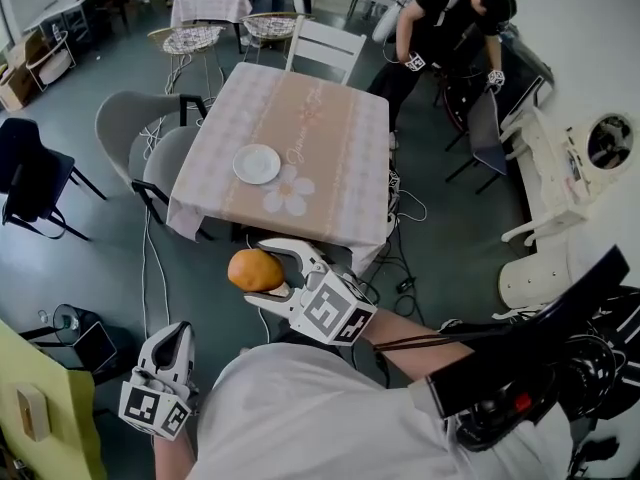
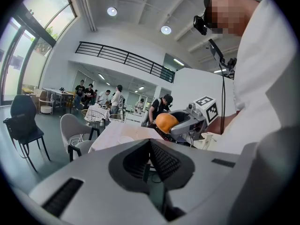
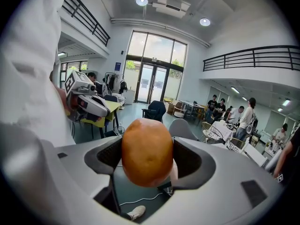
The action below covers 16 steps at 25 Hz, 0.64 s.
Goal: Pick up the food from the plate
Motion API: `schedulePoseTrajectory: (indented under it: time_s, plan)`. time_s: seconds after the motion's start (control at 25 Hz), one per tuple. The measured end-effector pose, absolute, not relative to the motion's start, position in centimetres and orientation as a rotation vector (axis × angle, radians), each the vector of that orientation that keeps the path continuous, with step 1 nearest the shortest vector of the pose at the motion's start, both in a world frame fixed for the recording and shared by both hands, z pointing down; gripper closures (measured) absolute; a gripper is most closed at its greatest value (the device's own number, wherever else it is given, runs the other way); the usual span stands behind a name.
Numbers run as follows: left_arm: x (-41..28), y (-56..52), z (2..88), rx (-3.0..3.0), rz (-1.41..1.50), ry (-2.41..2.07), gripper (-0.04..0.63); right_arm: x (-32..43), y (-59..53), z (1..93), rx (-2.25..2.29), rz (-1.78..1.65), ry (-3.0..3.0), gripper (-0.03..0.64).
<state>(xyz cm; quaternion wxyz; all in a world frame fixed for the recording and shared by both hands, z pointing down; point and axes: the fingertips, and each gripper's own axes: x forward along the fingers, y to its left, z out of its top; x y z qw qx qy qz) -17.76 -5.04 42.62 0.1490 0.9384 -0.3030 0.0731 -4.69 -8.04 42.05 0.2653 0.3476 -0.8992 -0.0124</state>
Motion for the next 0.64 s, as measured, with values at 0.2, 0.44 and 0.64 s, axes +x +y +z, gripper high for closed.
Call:
schedulePoseTrajectory:
  time_s: [0.2,0.44,0.64]
  plan:
    - [-18.20,-5.04,42.75,2.695,0.211,-0.871,0.588,-5.08,-8.23,42.12,0.939,-0.034,-2.427,0.266]
    - [-18.28,-5.02,43.09,2.691,0.217,-0.869,0.588,-5.15,-8.41,42.32,0.935,-0.040,-2.422,0.265]
    - [-17.69,-4.98,43.29,2.694,0.221,-0.861,0.588,-4.60,-8.58,42.58,0.938,-0.040,-2.419,0.265]
